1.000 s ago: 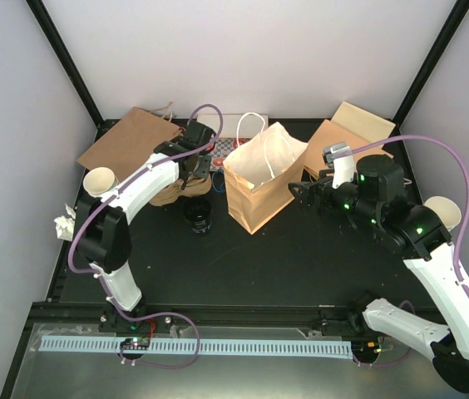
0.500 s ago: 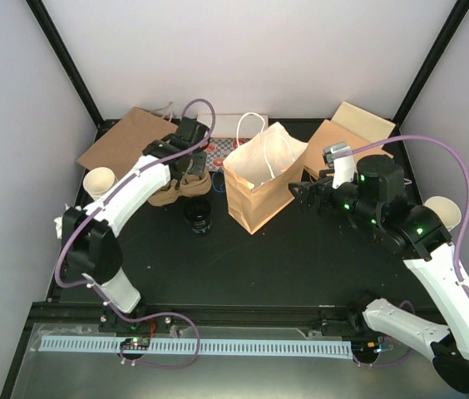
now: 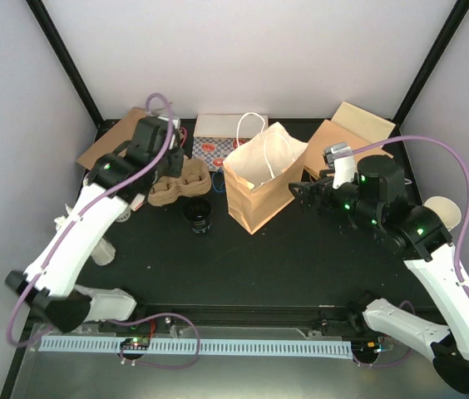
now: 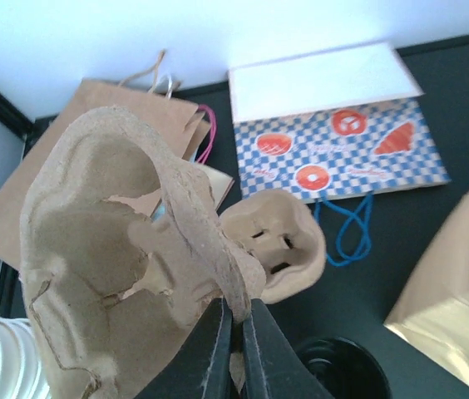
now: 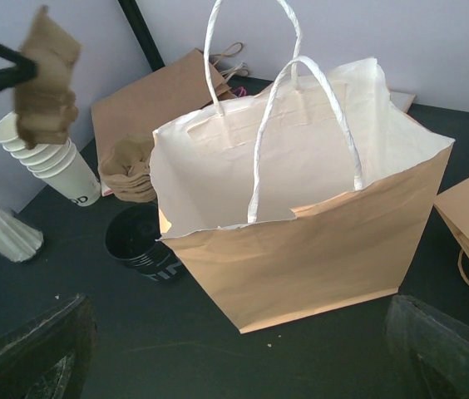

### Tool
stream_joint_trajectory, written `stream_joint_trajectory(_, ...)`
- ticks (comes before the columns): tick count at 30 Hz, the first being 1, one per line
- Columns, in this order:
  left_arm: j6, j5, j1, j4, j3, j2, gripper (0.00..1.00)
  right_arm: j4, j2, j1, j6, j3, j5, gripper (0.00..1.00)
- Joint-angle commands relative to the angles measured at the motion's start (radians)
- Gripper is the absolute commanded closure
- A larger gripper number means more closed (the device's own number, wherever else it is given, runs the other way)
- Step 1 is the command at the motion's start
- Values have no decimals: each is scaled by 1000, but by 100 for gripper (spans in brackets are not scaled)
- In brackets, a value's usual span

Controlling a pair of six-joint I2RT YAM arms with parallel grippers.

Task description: Pack the takeout coffee

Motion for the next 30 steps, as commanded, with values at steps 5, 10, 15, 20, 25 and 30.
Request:
stream_joint_trajectory(5,-15,137,-103,-168,-76,-302,95,-8,-37,2,10,-14,12,3)
stream_joint_trajectory(10,-130,286,-149,-289,-171,-432,95,5,-74,2,31,-69,-9,3)
stream_joint_trajectory(15,-233,528,-173,-270,-353,-544,96,19,-101,2,72,-118,-55,3)
stream_joint_trajectory(20,-340,586,-236,-195,-544,-628,97,25,-147,2,101,-178,-58,3)
stream_joint_trajectory(25,-454,527,-378,-14,-684,-666,98,72,-184,2,124,-296,-61,3)
stream_joint_trajectory(30,-554,233,-609,40,-674,-562,98,82,-180,2,171,-379,-60,3)
